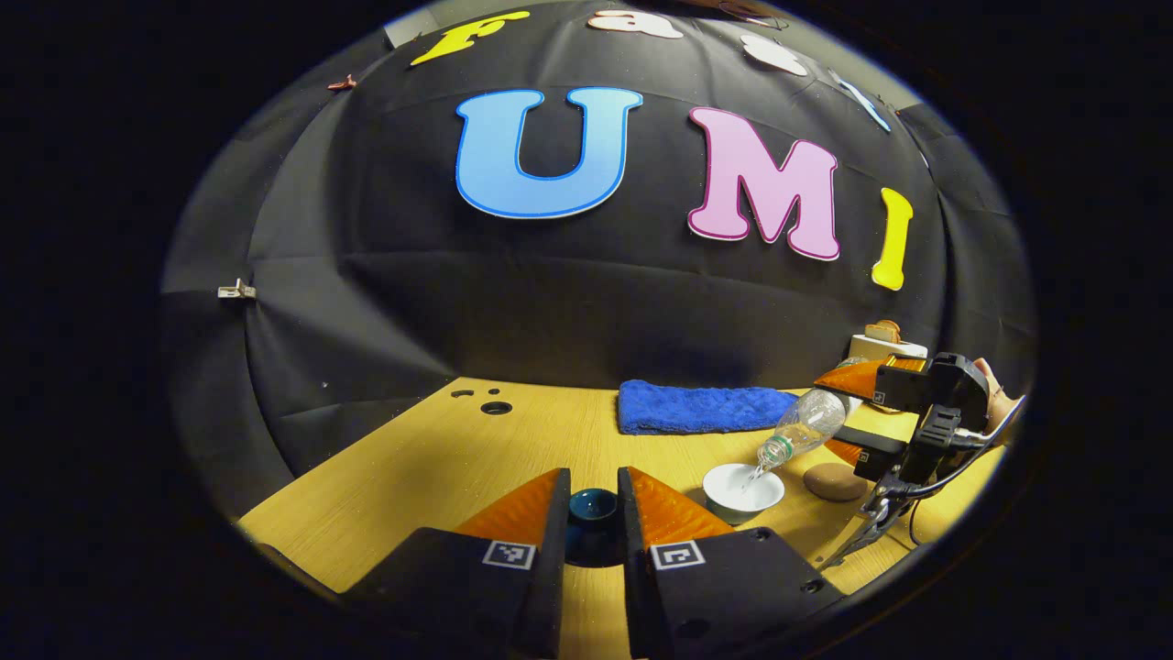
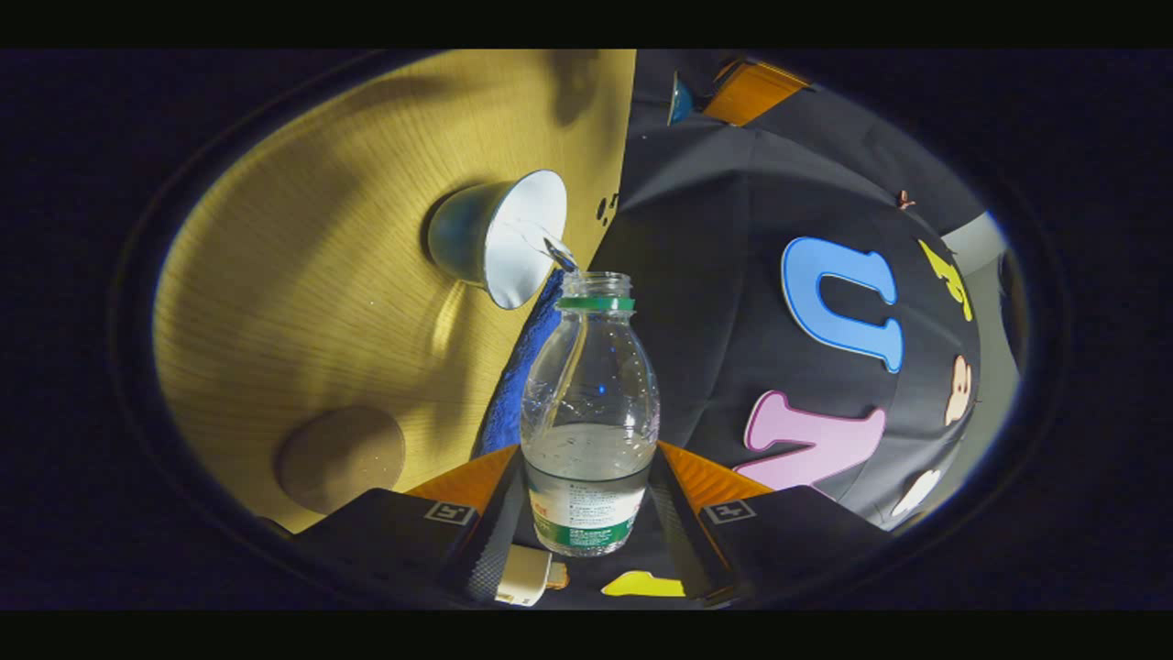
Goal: Open the teacup lid with one hand, grasp the water bottle and pour water into the teacup with the other hand; after pouring, place the water bottle on the coaster and then close the teacup lid.
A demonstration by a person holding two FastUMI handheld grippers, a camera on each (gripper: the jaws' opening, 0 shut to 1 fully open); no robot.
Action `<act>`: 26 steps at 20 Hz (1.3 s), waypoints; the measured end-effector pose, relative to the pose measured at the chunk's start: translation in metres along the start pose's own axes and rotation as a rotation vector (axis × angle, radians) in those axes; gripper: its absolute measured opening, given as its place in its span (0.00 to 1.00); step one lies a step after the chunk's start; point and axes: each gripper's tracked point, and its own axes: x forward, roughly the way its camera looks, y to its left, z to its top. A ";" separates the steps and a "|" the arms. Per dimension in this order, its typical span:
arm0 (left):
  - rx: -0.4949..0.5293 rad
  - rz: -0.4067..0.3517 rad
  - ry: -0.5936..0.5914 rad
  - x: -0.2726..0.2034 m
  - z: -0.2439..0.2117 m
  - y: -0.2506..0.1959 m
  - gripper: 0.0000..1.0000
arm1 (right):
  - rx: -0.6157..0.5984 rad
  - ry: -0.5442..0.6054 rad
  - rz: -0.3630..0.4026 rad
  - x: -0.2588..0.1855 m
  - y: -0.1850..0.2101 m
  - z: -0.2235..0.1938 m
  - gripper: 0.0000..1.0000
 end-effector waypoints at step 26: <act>-0.007 0.031 0.012 -0.018 -0.016 0.011 0.32 | -0.372 -0.127 -0.235 0.006 -0.048 0.007 0.75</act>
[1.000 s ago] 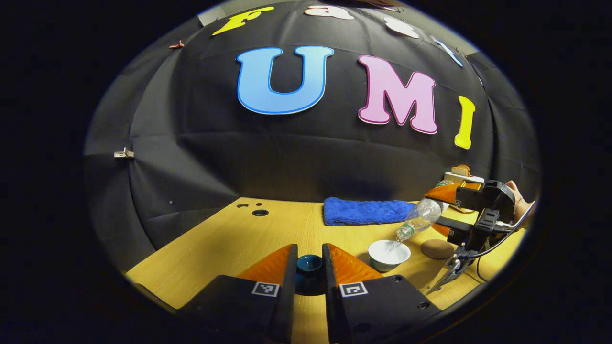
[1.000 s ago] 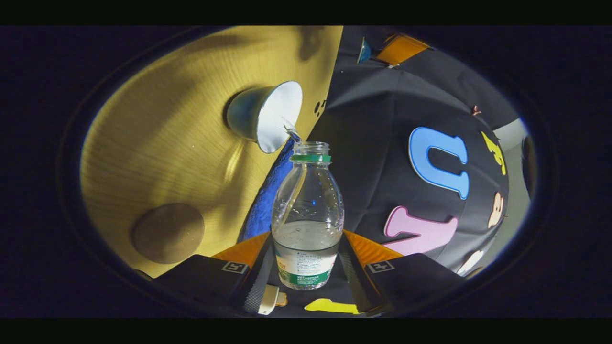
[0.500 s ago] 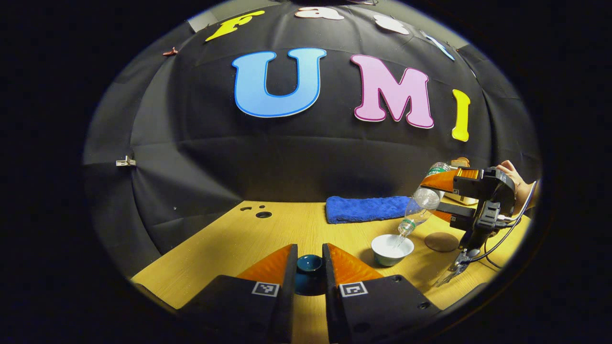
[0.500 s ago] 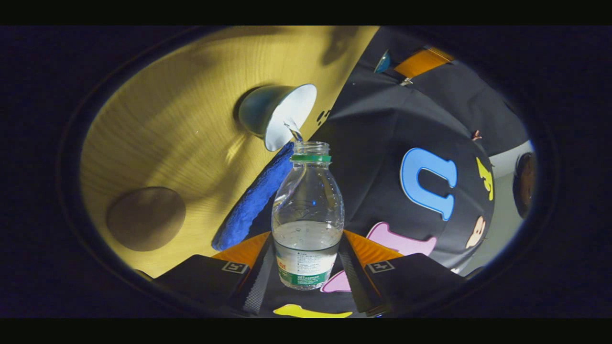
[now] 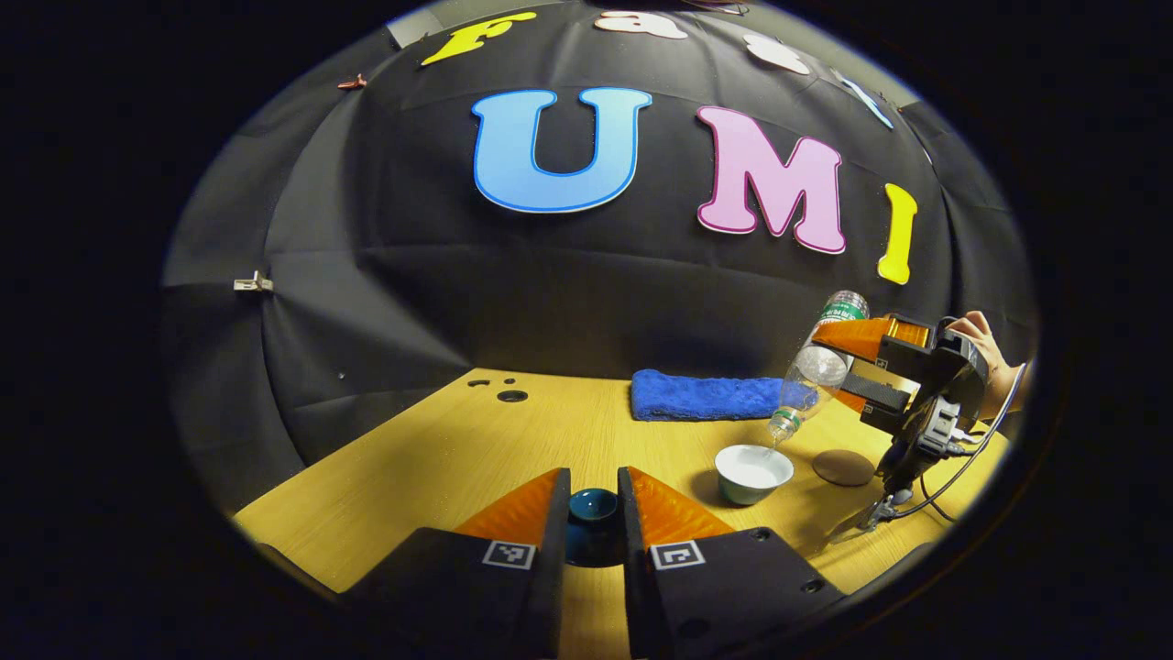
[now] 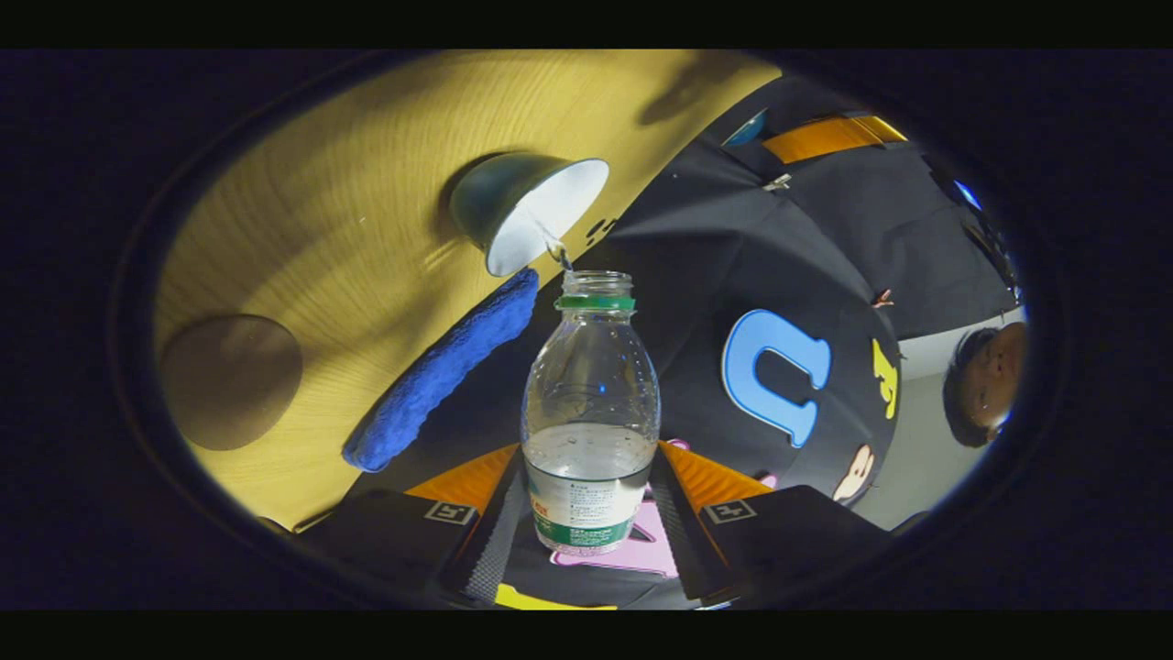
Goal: Open the teacup lid with one hand, grasp the water bottle and pour water into the teacup with the other hand; after pouring, place the water bottle on the coaster and then close the teacup lid.
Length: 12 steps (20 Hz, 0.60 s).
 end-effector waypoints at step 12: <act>0.006 0.011 -0.005 -0.001 0.007 -0.005 0.31 | 0.463 0.110 0.113 -0.007 0.021 0.005 0.75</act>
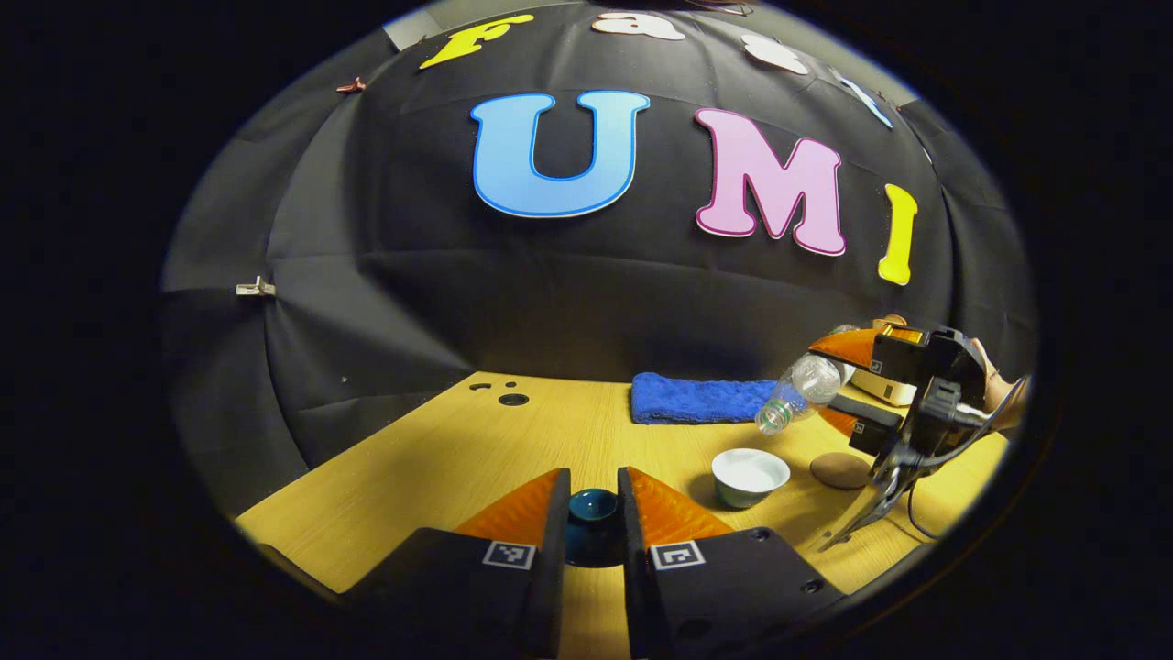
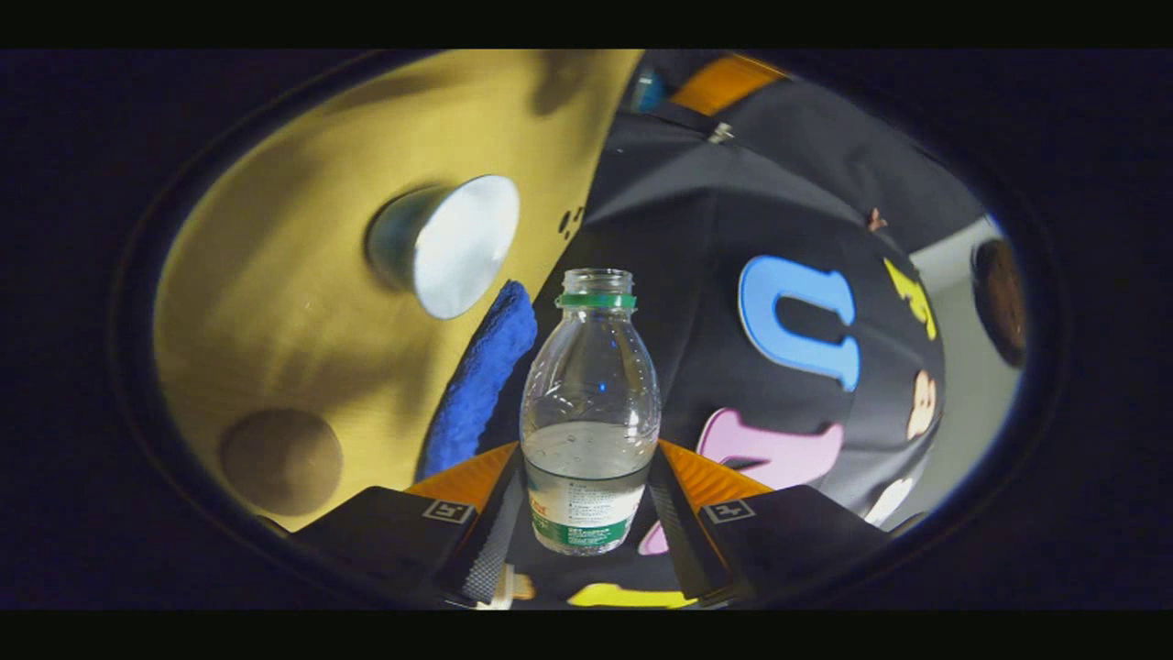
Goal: Open the teacup lid with one hand, grasp the water bottle and pour water into the teacup with the other hand; after pouring, place the water bottle on the coaster and then close the teacup lid.
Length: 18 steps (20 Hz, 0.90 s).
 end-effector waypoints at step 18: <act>0.017 -0.049 0.002 0.021 0.010 -0.040 0.31 | 1.390 0.097 0.031 -0.019 -0.025 -0.003 0.76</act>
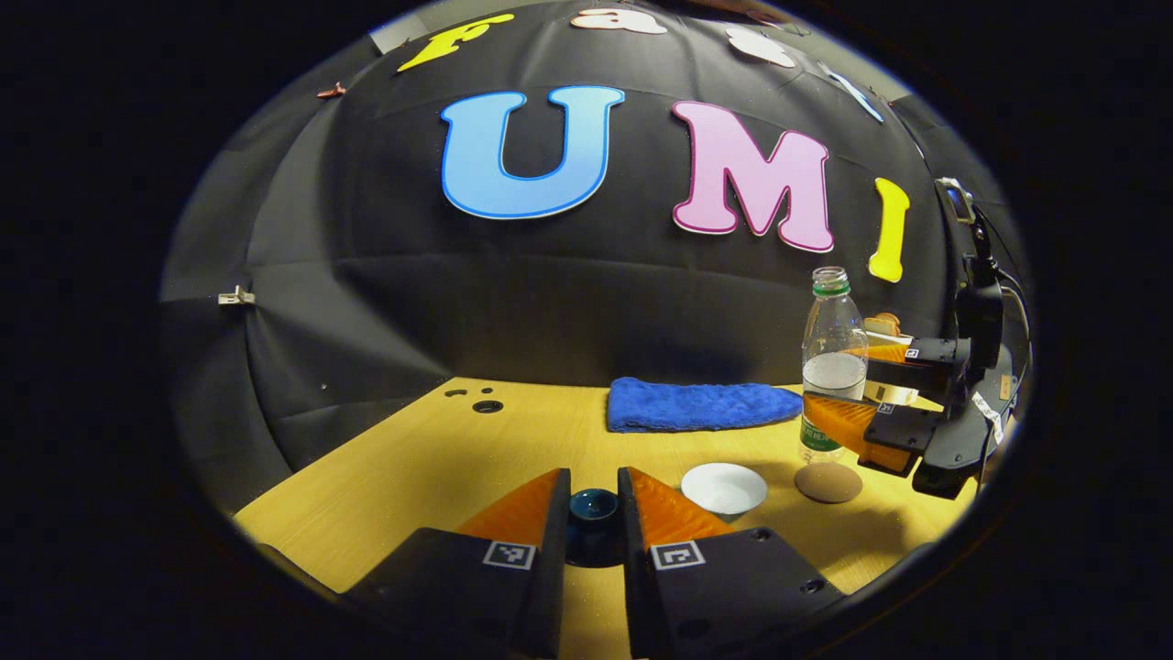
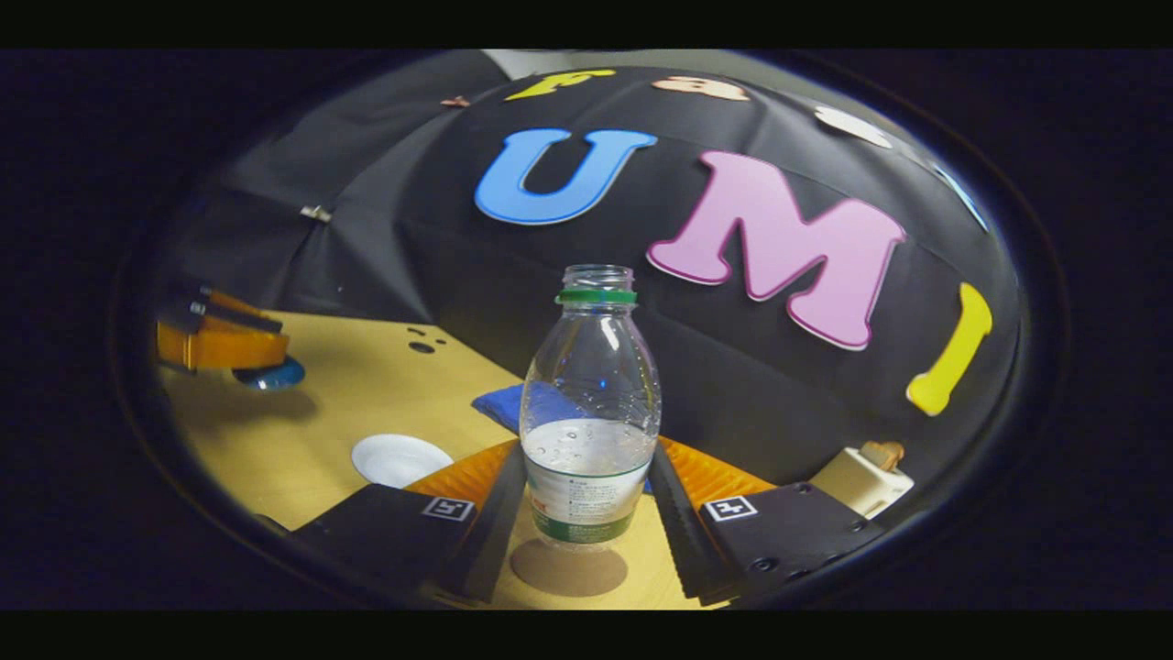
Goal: Open the teacup lid with one hand, grasp the water bottle and pour water into the teacup with the other hand; after pouring, place the water bottle on the coaster and then close the teacup lid.
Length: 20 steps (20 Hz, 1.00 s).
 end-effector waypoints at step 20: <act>0.041 -0.038 -0.008 0.024 0.002 -0.041 0.27 | 0.323 0.032 -0.027 -0.031 -0.039 -0.053 0.79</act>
